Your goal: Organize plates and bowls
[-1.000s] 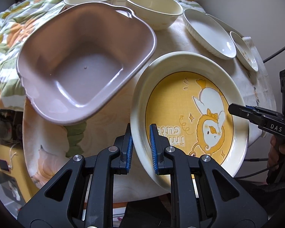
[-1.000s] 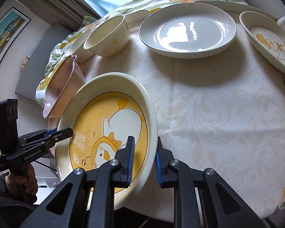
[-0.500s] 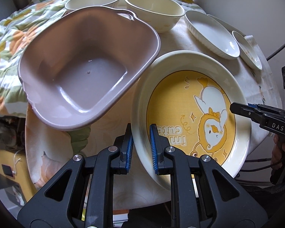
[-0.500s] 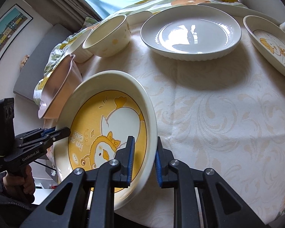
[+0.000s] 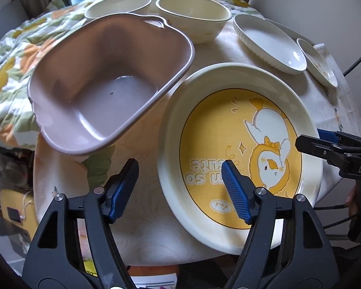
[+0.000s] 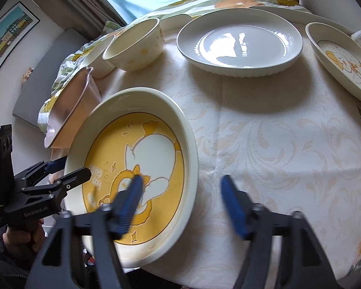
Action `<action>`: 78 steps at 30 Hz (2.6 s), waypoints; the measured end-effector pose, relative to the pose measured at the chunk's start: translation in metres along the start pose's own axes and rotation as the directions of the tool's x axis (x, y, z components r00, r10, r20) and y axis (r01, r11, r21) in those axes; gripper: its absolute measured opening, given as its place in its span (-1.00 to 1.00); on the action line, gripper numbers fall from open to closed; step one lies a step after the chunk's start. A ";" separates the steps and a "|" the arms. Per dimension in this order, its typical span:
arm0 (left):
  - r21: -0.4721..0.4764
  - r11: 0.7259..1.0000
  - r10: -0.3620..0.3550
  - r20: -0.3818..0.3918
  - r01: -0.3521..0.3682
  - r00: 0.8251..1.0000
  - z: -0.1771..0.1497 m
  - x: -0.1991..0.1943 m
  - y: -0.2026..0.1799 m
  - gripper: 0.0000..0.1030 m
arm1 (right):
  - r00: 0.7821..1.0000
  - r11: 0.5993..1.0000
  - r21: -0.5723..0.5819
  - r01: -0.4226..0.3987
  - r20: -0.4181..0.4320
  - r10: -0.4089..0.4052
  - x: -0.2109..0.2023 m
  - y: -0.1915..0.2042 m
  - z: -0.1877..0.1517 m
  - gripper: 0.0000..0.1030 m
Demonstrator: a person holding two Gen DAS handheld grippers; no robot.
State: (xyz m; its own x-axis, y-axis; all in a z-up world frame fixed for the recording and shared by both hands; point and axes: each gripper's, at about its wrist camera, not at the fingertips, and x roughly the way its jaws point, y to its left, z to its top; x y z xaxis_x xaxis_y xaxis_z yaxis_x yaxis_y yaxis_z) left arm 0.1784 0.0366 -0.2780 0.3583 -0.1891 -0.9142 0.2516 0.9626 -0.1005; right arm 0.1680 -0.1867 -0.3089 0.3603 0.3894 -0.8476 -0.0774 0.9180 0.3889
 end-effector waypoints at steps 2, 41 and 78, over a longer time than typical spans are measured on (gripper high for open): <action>-0.025 0.999 0.022 0.005 -0.022 1.000 -0.003 -0.005 -0.002 0.34 | 1.000 1.000 -0.016 -0.010 -0.007 0.010 -0.004 -0.002 -0.001 0.31; -0.449 0.885 -0.068 0.144 0.127 0.987 0.146 0.016 -0.136 0.92 | 0.997 0.972 -0.236 -0.016 0.066 0.032 -0.081 -0.136 0.202 0.97; -0.390 0.920 -0.039 -0.027 0.025 0.999 0.163 0.096 -0.116 -0.65 | 0.977 0.912 -0.388 -0.132 -0.208 0.053 0.035 -0.146 0.219 -0.73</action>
State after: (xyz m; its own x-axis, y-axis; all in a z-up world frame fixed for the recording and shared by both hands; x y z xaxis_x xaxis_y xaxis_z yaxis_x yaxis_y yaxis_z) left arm 0.3305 -0.1248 -0.2900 0.3242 -0.2212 -0.9198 -0.1102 0.9568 -0.2690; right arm 0.3954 -0.3238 -0.3166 0.1548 0.4446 -0.8823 -0.4793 0.8147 0.3264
